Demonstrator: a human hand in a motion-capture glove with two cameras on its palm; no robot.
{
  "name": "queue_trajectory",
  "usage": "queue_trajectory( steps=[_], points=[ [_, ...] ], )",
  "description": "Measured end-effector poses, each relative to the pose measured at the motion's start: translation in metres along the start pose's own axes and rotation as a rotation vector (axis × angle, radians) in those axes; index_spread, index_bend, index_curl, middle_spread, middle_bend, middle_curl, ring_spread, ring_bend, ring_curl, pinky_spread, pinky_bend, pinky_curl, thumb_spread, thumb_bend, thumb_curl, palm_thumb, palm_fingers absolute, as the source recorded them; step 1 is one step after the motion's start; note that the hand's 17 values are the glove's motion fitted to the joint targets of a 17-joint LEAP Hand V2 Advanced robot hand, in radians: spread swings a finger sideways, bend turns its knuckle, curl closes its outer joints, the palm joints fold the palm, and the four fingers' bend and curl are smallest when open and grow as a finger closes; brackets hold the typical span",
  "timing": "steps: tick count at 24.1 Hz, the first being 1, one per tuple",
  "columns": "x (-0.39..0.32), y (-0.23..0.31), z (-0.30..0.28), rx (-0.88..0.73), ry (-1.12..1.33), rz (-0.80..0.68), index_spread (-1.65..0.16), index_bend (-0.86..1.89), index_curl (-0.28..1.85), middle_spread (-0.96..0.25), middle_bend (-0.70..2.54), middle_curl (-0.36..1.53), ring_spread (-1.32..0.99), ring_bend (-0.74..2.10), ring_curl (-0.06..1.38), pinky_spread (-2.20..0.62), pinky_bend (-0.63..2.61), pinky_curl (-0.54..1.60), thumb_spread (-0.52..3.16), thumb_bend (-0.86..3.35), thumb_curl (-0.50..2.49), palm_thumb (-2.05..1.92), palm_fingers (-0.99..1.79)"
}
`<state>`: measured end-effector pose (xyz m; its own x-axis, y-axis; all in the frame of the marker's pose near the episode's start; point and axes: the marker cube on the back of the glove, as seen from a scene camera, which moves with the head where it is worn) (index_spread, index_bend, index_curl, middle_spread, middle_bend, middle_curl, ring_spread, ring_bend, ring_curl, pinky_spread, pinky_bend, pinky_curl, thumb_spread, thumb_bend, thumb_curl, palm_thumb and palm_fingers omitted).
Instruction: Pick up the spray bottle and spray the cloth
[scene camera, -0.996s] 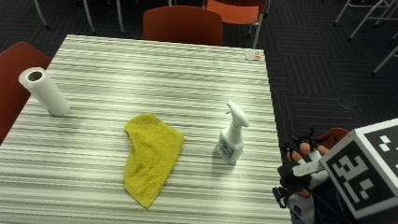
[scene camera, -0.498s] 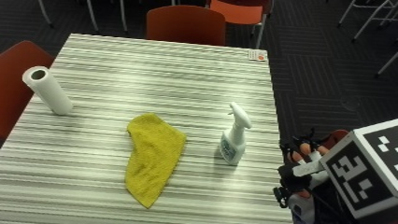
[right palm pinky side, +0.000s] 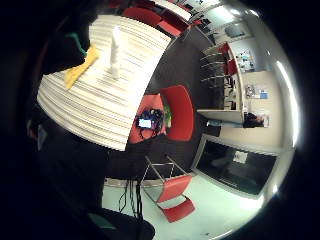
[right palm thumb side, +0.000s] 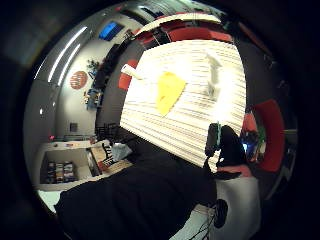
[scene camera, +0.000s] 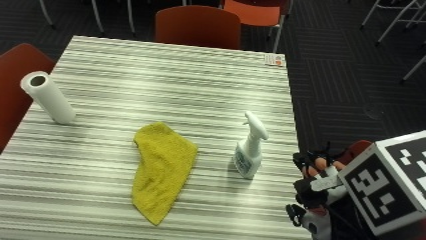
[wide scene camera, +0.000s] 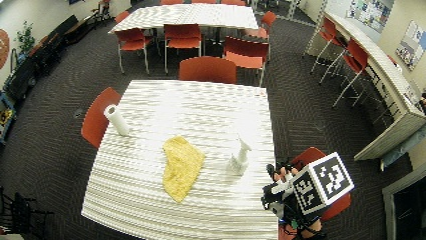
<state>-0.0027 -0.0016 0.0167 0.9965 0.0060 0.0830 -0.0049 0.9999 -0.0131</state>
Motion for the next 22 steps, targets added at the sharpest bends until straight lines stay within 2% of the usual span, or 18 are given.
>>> queue_trajectory(
  steps=[6, 17, 19, 22],
  points=[
    [0.003, -0.003, 0.015, -0.004, -0.199, 0.028, -0.34, 0.13, 0.23, 0.00, 0.17, 0.24, 0.01, 0.50, 0.31, 0.06, 0.63, 0.37, 1.01, 0.24, 0.38, 0.77, 0.48],
    [0.018, -0.003, 0.080, 0.030, -1.228, 0.195, -0.33, 0.11, 0.22, 0.03, 0.19, 0.28, 0.03, 0.50, 0.34, 0.07, 0.66, 0.40, 1.02, 0.14, 0.42, 0.76, 0.42],
    [0.019, 0.001, 0.088, 0.063, -1.356, 0.238, -0.33, 0.11, 0.22, 0.03, 0.19, 0.28, 0.03, 0.51, 0.34, 0.08, 0.66, 0.40, 1.02, 0.13, 0.42, 0.77, 0.42],
    [0.021, 0.006, 0.097, 0.082, -1.404, 0.289, -0.33, 0.11, 0.22, 0.04, 0.19, 0.29, 0.04, 0.50, 0.34, 0.08, 0.66, 0.41, 1.03, 0.11, 0.43, 0.78, 0.41]
  ],
)
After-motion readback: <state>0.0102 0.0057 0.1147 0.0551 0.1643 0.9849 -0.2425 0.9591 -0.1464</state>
